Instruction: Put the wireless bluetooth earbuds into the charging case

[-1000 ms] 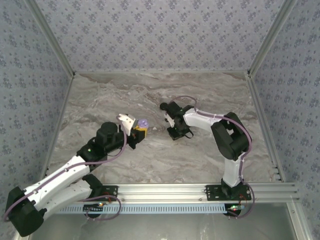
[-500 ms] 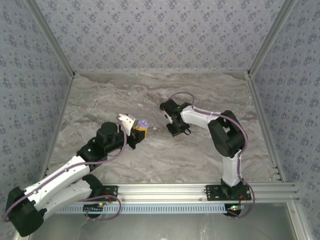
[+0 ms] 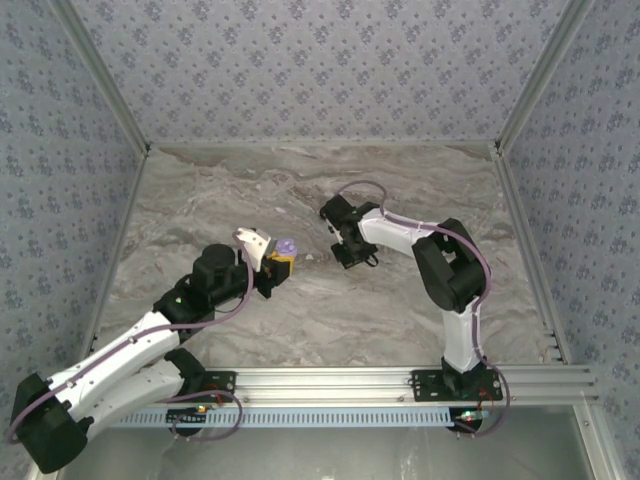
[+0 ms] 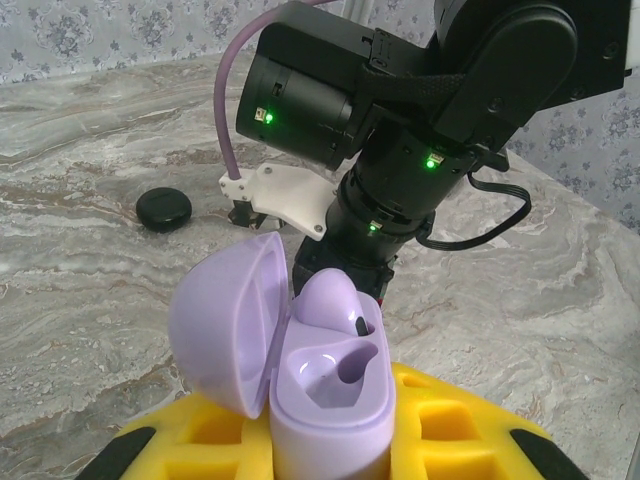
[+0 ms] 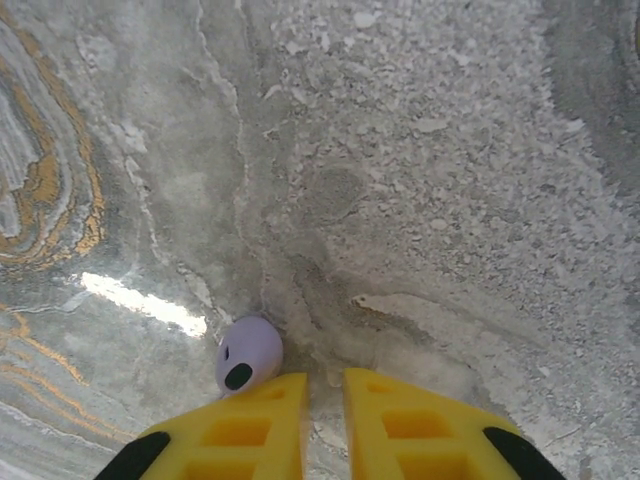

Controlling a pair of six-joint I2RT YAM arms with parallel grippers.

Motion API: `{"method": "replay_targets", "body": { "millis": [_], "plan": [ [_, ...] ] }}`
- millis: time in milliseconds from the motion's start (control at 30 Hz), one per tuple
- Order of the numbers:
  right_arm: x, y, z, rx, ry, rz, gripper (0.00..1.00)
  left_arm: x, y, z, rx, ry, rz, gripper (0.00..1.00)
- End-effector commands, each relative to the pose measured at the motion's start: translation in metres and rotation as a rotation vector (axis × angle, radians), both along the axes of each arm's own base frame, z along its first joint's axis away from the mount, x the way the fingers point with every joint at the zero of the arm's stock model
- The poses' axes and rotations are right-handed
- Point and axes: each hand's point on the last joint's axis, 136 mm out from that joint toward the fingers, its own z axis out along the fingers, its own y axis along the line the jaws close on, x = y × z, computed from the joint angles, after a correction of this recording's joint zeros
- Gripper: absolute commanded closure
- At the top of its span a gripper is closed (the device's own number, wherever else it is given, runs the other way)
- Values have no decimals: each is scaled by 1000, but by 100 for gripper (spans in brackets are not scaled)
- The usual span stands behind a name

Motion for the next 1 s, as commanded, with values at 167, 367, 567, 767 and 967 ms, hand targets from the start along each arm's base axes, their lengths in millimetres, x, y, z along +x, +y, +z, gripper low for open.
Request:
{"method": "replay_targets", "body": {
  "millis": [167, 367, 567, 767, 967],
  "plan": [
    [3, 10, 45, 142, -18, -161, 59, 1, -5, 31, -46, -60, -16, 86],
    [9, 18, 33, 191, 22, -302, 55, 1, -6, 31, -49, -59, -17, 86],
    [11, 25, 20, 169, 46, -328, 57, 1, -5, 30, -46, -61, -17, 86],
    [14, 22, 12, 104, 36, -340, 61, 1, -5, 30, -48, -60, -18, 86],
    [12, 22, 7, 76, 41, -336, 65, 1, -6, 29, -46, -57, -18, 86]
  ]
}}
